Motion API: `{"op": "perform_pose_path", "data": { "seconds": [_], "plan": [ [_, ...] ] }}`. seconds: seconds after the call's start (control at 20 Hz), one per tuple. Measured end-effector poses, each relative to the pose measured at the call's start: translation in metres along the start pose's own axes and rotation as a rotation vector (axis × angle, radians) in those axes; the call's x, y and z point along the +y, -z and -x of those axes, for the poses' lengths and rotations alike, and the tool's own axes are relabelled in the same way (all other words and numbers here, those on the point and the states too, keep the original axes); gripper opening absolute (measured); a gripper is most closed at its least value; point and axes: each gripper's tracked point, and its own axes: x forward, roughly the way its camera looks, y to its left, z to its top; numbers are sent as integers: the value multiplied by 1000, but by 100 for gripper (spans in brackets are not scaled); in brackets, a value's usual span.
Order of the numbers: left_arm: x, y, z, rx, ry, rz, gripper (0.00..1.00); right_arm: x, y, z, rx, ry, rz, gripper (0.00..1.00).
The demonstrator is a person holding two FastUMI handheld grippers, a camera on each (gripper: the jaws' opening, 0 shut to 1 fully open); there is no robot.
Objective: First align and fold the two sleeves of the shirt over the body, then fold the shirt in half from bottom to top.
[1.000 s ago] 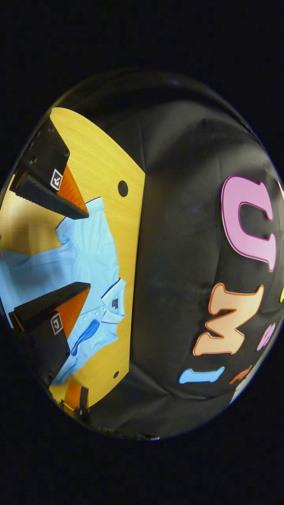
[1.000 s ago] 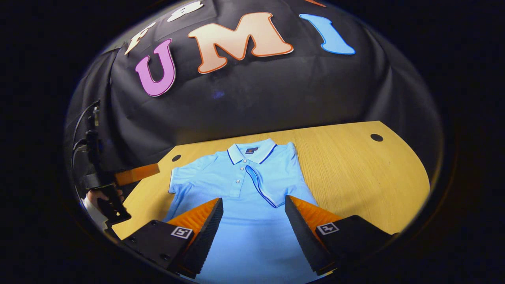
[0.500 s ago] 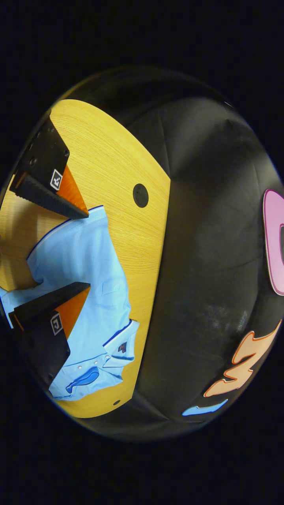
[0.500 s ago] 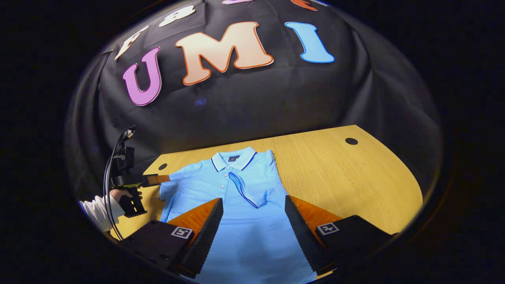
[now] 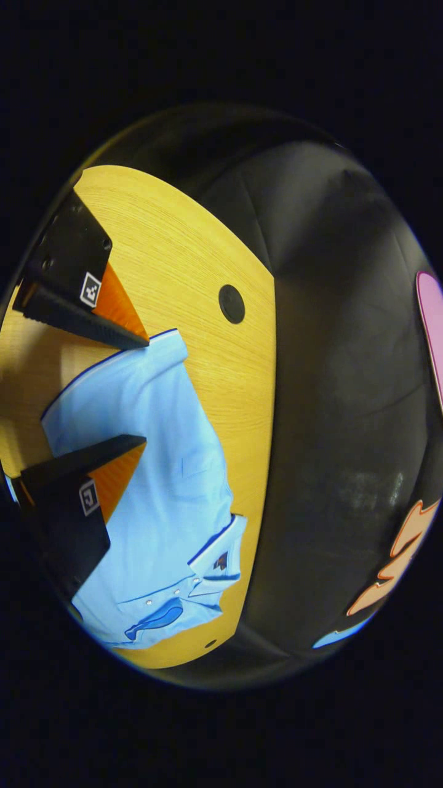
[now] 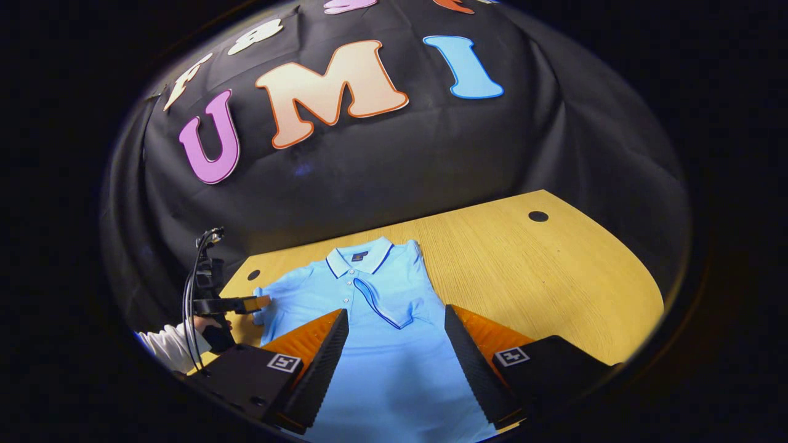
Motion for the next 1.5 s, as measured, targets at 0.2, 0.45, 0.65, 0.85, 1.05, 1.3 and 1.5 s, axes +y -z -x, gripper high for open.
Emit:
{"op": "perform_pose_path", "data": {
  "seconds": [0.2, 0.45, 0.65, 0.85, 1.05, 1.3, 1.5],
  "plan": [
    [-17, -4, 0, -35, 38, 38, 41, -9, 0, 7, -1, 12, 18, 98],
    [-22, -12, 7, -54, 30, 50, 2, -18, 6, 15, 16, 16, 60, 98],
    [-55, -48, 30, -136, 83, -3, 0, -26, 12, 21, 30, 5, 62, 94],
    [-123, -58, 41, -148, 184, -115, 0, -29, 14, 25, 37, 0, 78, 94],
    [-192, -35, 46, -103, 294, -202, 11, -36, 17, 35, 27, 22, 89, 94],
    [-218, -11, 76, -124, 354, -269, 95, -44, 39, 62, 23, 74, 71, 98],
    [-199, 21, 123, -125, 344, -259, 94, -47, 67, 87, 32, 87, 45, 98]
  ]
}}
